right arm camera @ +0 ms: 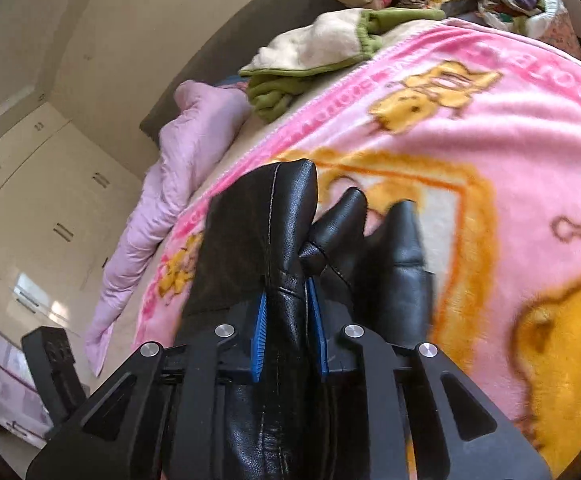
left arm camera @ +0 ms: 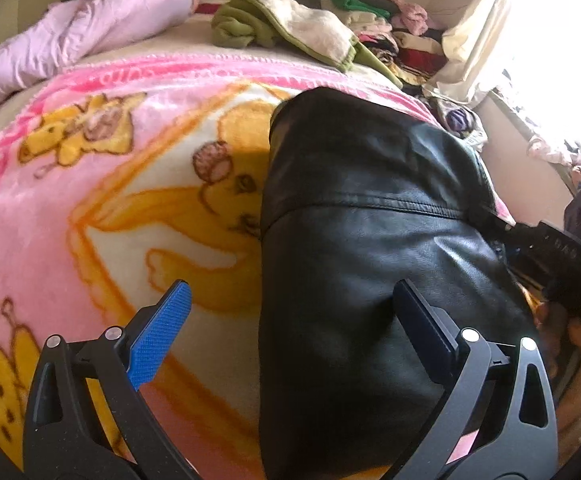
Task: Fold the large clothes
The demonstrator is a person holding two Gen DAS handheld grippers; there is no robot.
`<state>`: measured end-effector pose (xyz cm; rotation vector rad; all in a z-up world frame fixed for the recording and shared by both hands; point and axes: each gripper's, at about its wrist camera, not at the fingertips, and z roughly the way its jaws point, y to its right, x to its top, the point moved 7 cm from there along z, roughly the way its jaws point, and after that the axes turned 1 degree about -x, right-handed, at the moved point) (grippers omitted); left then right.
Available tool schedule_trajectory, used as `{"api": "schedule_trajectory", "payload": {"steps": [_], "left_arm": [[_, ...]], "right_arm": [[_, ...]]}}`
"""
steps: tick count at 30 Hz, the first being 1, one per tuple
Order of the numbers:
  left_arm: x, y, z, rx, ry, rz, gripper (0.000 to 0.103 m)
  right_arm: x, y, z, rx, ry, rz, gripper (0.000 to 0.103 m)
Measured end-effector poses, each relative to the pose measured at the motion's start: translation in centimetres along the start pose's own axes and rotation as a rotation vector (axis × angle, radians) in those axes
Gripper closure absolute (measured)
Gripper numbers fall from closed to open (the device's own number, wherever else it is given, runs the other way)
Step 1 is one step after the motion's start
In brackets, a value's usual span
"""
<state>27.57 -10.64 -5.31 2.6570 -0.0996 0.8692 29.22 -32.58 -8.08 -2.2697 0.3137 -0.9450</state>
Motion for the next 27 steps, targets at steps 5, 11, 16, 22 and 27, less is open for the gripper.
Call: {"api": "schedule_trajectory", "payload": {"steps": [5, 11, 16, 22, 27], "left_arm": [[-0.7, 1.5, 0.4, -0.012, -0.011, 0.031, 0.008], [-1.1, 1.9, 0.4, -0.022, -0.018, 0.041, 0.008], [-1.2, 2.3, 0.2, -0.017, -0.016, 0.056, 0.008], [-1.4, 3.1, -0.5, -0.006, -0.005, 0.090, 0.008], [-1.6, 3.8, -1.3, -0.010, 0.006, 0.107, 0.009]], "right_arm": [[-0.4, 1.3, -1.5, -0.026, 0.021, -0.002, 0.084], [-0.5, 1.6, -2.3, -0.053, 0.008, -0.014, 0.068], [-1.2, 0.7, -5.4, -0.020, 0.038, -0.024, 0.041], [-2.9, -0.2, -7.4, -0.006, 0.012, -0.022, 0.032], [-4.9, -0.5, -7.5, 0.001, -0.031, 0.003, 0.032]]}}
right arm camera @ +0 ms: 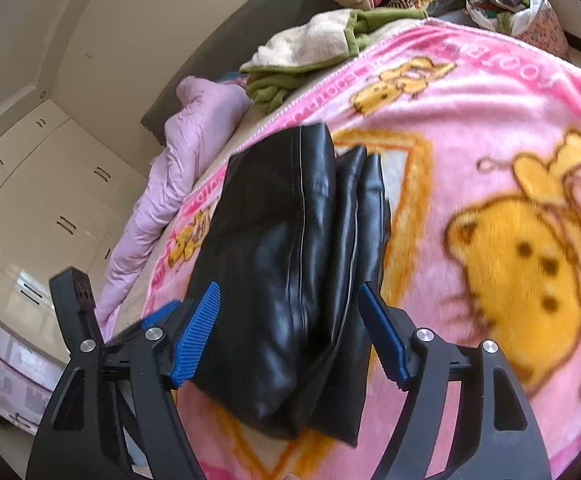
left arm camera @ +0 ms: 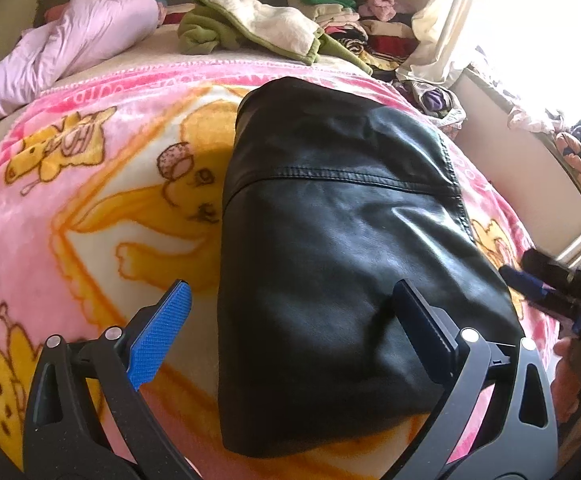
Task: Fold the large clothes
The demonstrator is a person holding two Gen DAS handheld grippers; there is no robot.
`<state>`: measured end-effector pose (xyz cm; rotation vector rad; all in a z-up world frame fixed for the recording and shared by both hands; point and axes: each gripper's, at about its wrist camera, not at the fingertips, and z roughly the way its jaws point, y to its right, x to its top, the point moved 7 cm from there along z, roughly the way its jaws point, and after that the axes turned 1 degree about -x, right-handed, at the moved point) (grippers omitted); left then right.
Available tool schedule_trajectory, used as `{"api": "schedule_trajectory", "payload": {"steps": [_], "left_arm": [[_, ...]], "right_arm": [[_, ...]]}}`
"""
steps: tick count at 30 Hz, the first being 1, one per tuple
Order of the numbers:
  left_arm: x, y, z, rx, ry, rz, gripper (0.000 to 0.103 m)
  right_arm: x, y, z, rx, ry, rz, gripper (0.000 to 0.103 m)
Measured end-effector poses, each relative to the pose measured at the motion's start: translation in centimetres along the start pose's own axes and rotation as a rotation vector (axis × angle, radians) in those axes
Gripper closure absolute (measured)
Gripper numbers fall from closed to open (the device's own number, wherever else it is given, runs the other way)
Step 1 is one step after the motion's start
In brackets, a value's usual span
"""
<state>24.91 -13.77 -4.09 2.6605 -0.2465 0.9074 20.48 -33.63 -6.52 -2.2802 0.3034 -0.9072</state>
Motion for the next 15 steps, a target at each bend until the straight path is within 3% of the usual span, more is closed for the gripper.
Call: {"api": "schedule_trajectory", "payload": {"steps": [11, 15], "left_arm": [[-0.2, 0.5, -0.9, 0.004, 0.012, 0.017, 0.009], [-0.3, 0.6, -0.9, 0.003, 0.011, 0.021, 0.009]], "right_arm": [[-2.4, -0.3, 0.4, -0.009, -0.033, 0.015, 0.034], [-2.8, -0.2, 0.5, -0.006, -0.041, 0.017, 0.045]]}}
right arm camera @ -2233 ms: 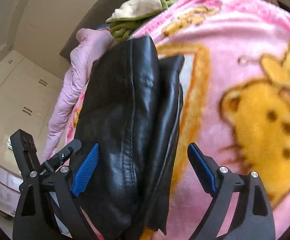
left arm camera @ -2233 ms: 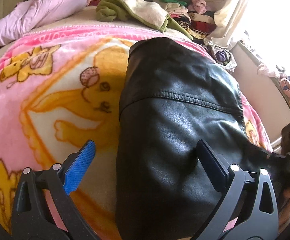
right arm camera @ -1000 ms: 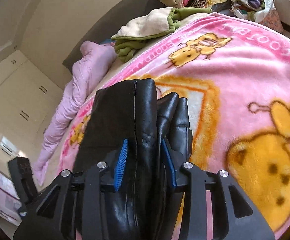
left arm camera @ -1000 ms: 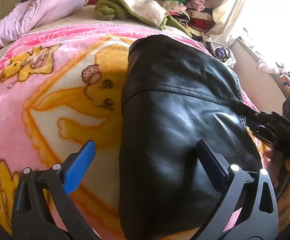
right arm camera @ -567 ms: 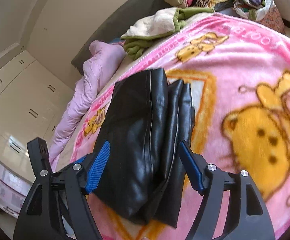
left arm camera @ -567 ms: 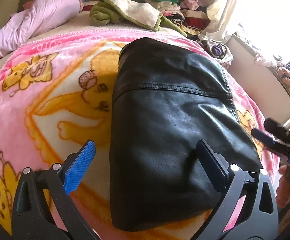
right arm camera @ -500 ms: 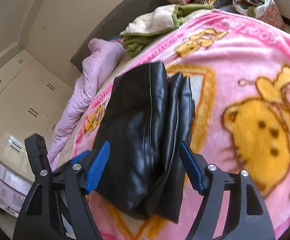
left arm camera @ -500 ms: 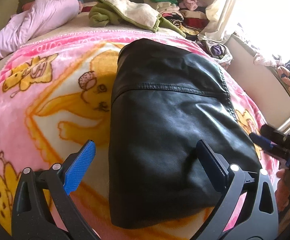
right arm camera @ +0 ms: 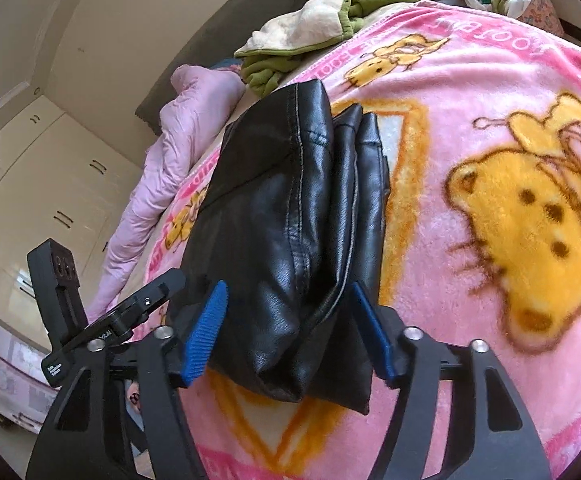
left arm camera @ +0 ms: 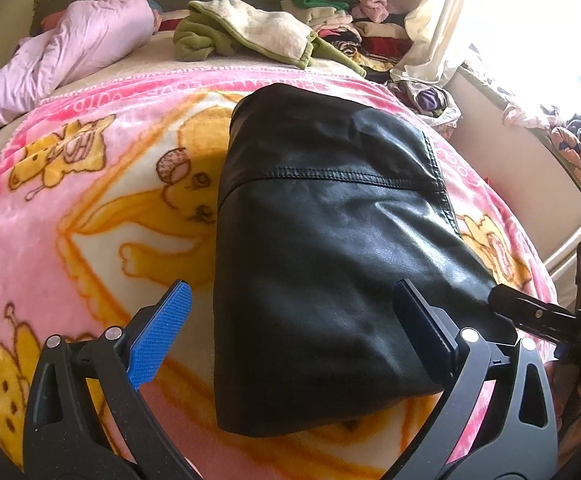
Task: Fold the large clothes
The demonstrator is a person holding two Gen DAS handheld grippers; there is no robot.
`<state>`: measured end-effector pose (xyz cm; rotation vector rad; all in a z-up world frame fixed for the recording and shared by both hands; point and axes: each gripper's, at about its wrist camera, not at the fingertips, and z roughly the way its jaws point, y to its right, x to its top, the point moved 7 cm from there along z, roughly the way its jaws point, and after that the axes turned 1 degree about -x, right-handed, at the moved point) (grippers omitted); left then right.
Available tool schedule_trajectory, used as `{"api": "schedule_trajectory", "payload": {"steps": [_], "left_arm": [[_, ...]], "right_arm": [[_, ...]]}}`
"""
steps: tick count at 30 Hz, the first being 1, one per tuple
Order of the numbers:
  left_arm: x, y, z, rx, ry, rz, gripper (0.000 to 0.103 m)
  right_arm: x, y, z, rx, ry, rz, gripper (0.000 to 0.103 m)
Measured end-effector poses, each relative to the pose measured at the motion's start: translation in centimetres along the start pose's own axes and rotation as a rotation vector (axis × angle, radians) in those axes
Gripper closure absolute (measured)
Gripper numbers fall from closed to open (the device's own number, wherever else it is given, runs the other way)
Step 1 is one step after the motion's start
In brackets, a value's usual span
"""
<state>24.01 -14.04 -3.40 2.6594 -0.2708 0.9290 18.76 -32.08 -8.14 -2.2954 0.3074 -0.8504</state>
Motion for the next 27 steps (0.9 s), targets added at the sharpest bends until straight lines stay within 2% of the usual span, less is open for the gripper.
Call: {"api": "schedule_trajectory", "payload": {"steps": [3, 7, 13, 21, 23, 26, 27], "left_arm": [[-0.2, 0.3, 0.0, 0.001, -0.003, 0.006, 0.009], [-0.2, 0.4, 0.0, 0.007, 0.000, 0.009, 0.009], [-0.5, 0.7, 0.0, 0.012, -0.004, 0.020, 0.009], [-1.6, 1.3, 0.8, 0.008, -0.036, 0.048, 0.009], [-1.8, 1.5, 1.0, 0.010, -0.038, 0.059, 0.009], [-1.9, 1.9, 1.2, 0.010, -0.039, 0.072, 0.009], [-1.9, 1.8, 1.2, 0.018, -0.036, 0.075, 0.009]], "right_arm": [[-0.2, -0.1, 0.0, -0.007, 0.007, -0.008, 0.050], [-0.5, -0.4, -0.1, -0.011, 0.021, -0.041, 0.074], [-1.0, 0.0, -0.6, -0.013, 0.047, -0.040, 0.078], [-2.0, 1.4, -0.9, -0.040, 0.050, -0.037, 0.078], [-2.3, 1.2, -1.0, -0.058, 0.047, -0.067, 0.073], [-1.4, 1.1, -1.6, -0.066, 0.044, -0.067, 0.054], [-0.6, 1.0, -2.2, -0.073, 0.071, -0.066, 0.050]]}}
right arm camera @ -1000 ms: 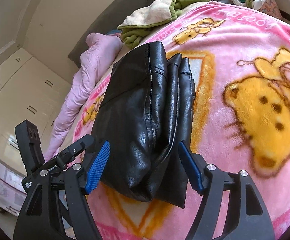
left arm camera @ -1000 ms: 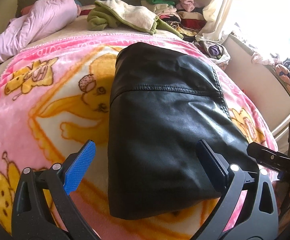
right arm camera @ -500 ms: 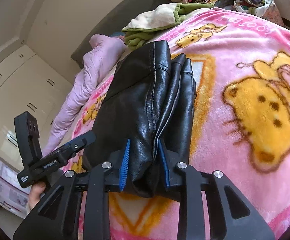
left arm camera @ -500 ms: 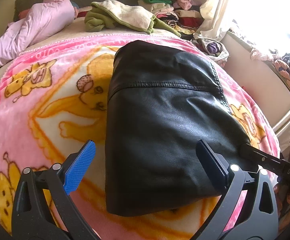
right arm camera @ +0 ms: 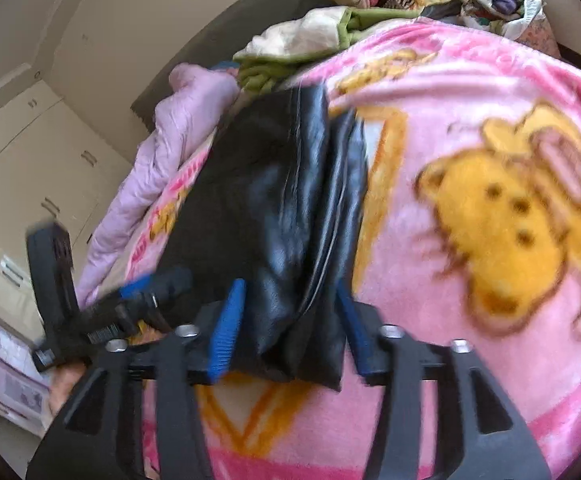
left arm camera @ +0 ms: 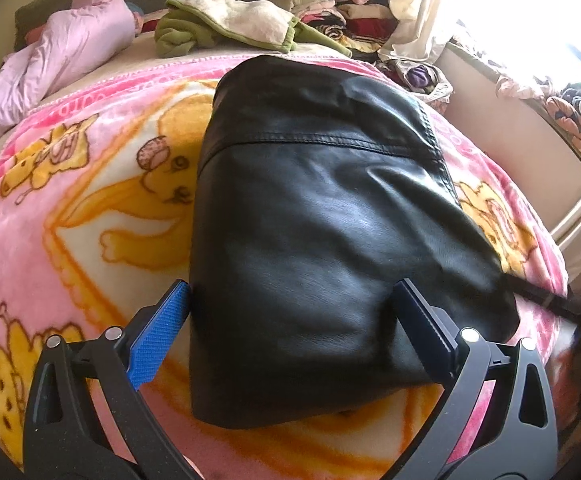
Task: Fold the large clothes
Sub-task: 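Open the right tool and release the folded jacket on the blanket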
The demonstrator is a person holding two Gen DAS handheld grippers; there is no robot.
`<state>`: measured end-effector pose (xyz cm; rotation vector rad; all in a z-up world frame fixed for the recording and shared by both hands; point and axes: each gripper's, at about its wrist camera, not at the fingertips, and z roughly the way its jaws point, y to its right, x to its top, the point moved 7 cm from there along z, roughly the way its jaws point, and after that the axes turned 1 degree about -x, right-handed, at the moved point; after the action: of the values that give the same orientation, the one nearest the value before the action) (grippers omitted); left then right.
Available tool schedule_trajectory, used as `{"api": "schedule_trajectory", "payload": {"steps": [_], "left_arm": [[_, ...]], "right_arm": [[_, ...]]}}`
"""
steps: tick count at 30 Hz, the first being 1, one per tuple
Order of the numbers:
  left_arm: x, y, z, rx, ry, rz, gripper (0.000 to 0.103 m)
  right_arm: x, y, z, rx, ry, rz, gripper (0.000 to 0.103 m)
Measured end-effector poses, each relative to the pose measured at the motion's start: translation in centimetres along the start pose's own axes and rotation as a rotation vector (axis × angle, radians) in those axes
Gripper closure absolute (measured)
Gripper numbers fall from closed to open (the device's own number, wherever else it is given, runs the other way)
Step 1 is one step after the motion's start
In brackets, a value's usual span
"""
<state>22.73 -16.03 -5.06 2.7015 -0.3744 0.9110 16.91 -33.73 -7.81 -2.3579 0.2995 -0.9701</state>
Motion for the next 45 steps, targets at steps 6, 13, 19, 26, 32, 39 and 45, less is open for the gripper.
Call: {"api": "schedule_trajectory", "payload": {"steps": [6, 13, 19, 26, 32, 39, 45], "left_arm": [[0.1, 0.0, -0.1, 0.002, 0.003, 0.003, 0.009], [0.2, 0.1, -0.1, 0.011, 0.008, 0.016, 0.009], [0.5, 0.5, -0.6, 0.004, 0.024, 0.025, 0.009], [0.2, 1.6, -1.9, 0.004, 0.046, 0.043, 0.009], [-0.5, 2.9, -5.0, 0.015, 0.101, 0.069, 0.009], [-2.4, 3.8, -8.7, 0.016, 0.165, 0.064, 0.009], [-5.4, 3.7, -10.6, 0.022, 0.178, 0.051, 0.009]], "right_arm": [[7.4, -1.1, 0.8, -0.088, 0.090, -0.074, 0.044], [10.2, -0.9, 7.5, -0.174, -0.018, -0.085, 0.043], [10.2, -1.3, 7.7, -0.084, -0.021, -0.078, 0.088], [8.7, -0.4, 5.0, -0.152, 0.012, -0.074, 0.062], [6.1, -2.8, -3.7, -0.138, 0.194, -0.142, 0.008], [1.1, -5.5, -9.7, -0.164, 0.294, -0.239, 0.004], [-3.4, -6.5, -11.0, -0.190, 0.316, -0.273, 0.004]]}}
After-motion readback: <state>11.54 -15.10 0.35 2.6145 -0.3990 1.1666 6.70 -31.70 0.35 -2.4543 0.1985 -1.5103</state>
